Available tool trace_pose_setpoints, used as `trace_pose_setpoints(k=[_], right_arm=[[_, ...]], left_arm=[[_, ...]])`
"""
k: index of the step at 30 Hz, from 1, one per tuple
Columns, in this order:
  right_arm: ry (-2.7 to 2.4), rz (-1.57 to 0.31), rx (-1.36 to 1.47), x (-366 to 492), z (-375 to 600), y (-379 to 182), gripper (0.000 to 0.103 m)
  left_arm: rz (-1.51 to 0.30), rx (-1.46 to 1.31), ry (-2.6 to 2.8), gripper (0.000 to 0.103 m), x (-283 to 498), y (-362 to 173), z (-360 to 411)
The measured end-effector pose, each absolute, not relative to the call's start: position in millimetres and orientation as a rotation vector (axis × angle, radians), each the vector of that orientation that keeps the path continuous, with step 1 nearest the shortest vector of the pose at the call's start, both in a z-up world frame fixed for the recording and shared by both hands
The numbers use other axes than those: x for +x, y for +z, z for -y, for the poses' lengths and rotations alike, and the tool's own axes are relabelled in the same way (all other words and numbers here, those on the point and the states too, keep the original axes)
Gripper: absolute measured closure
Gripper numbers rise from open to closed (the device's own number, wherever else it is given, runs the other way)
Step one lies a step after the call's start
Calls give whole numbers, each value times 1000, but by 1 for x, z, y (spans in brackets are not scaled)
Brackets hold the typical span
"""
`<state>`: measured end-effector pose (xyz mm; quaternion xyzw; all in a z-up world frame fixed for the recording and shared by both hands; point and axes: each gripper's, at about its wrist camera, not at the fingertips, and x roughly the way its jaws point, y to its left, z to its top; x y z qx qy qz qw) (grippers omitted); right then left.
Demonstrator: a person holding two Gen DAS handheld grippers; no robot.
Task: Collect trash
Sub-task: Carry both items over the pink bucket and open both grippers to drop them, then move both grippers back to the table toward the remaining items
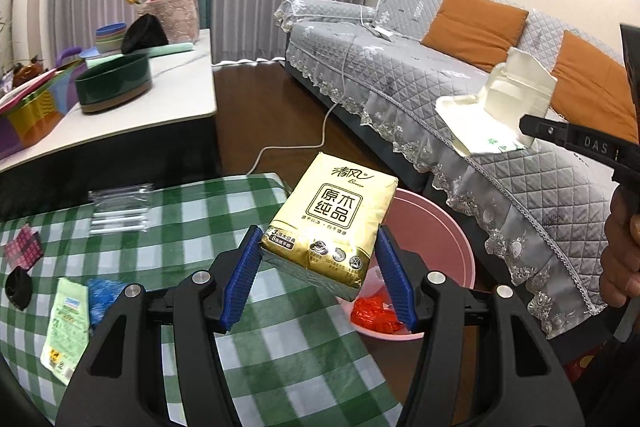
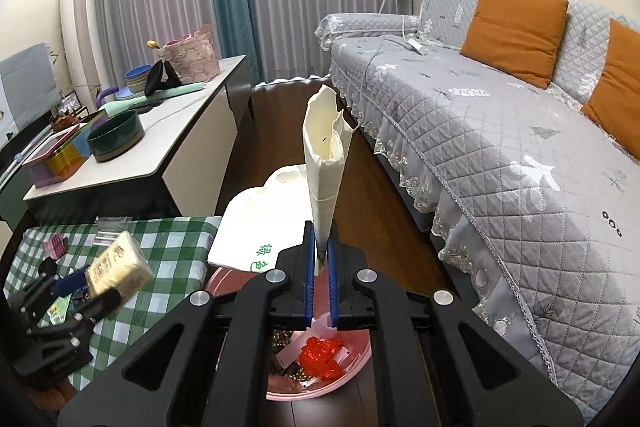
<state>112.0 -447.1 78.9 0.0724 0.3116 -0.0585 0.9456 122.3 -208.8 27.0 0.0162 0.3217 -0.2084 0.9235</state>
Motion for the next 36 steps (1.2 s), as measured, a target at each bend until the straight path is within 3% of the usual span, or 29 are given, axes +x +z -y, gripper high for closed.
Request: trace_pose_setpoints(k=[16,19,22,36], right_arm=[[-99,-698,186,134,449,57,96],[-84,-735,199,139,449,50,89],[-91,-737,207,139,450,49,68],[-61,-726,205,140,434,55,66]], left_arm=[[-754,92,-479,46,150,-9,263],[-776,72,-514,44,156,-14,267],[-800,77,-529,38,160,-18,269],[-770,24,-480,38,137,1,216]])
